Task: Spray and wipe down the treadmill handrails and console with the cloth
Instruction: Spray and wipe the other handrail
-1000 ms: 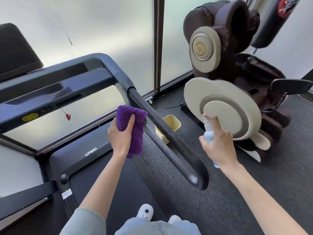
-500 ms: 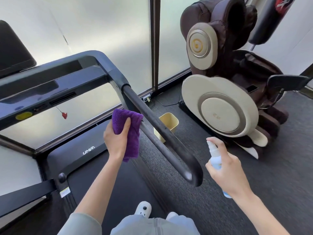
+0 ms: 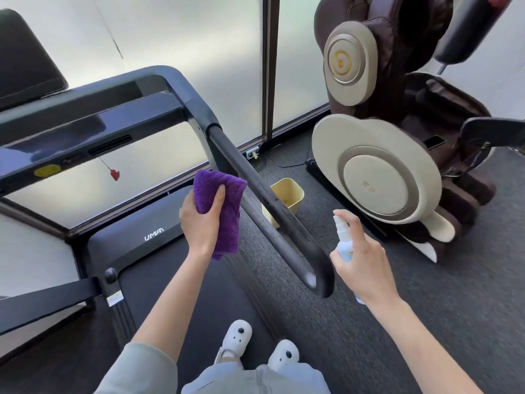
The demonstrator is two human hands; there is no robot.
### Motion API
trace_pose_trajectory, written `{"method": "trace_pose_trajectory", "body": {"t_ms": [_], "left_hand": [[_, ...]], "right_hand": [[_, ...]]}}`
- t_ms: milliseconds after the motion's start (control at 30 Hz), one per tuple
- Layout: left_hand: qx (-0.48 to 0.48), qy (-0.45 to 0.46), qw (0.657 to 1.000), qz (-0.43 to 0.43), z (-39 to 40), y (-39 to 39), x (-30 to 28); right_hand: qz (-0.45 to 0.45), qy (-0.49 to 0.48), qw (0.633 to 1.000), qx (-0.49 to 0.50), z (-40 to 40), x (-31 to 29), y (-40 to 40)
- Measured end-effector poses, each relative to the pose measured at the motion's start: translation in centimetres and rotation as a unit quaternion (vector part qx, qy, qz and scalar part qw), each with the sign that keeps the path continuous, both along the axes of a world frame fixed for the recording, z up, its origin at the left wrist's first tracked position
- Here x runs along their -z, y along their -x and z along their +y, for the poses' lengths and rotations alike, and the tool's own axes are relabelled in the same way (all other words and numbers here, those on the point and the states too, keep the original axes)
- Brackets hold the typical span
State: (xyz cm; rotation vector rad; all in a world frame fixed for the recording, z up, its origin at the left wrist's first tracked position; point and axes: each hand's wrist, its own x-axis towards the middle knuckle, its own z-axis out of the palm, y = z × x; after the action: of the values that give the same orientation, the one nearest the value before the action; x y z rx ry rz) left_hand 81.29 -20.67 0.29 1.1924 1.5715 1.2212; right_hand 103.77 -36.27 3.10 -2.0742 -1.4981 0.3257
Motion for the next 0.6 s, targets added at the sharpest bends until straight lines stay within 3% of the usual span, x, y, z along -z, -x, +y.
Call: {"method": "trace_pose_trajectory", "body": {"t_ms": [200,367,600], "left_hand": [[-0.015,0.004,1.0,-0.002,-1.5,0.1,0.2],[-0.045,0.012,0.999,-0.016,-0.2,-0.9,-0.6],[-0.036,0.03,0.997,-0.064,5.7,-4.2,-1.4]], "right_hand": [[0.044,-0.009,0.999,0.014,0.1,0.3,-1.0],[0.19,-0.056,0.978,0.065,-3.5,0.8,-2.3],[0.187,-0.041,0.975,0.113,-6.6,2.0,-2.9]]}}
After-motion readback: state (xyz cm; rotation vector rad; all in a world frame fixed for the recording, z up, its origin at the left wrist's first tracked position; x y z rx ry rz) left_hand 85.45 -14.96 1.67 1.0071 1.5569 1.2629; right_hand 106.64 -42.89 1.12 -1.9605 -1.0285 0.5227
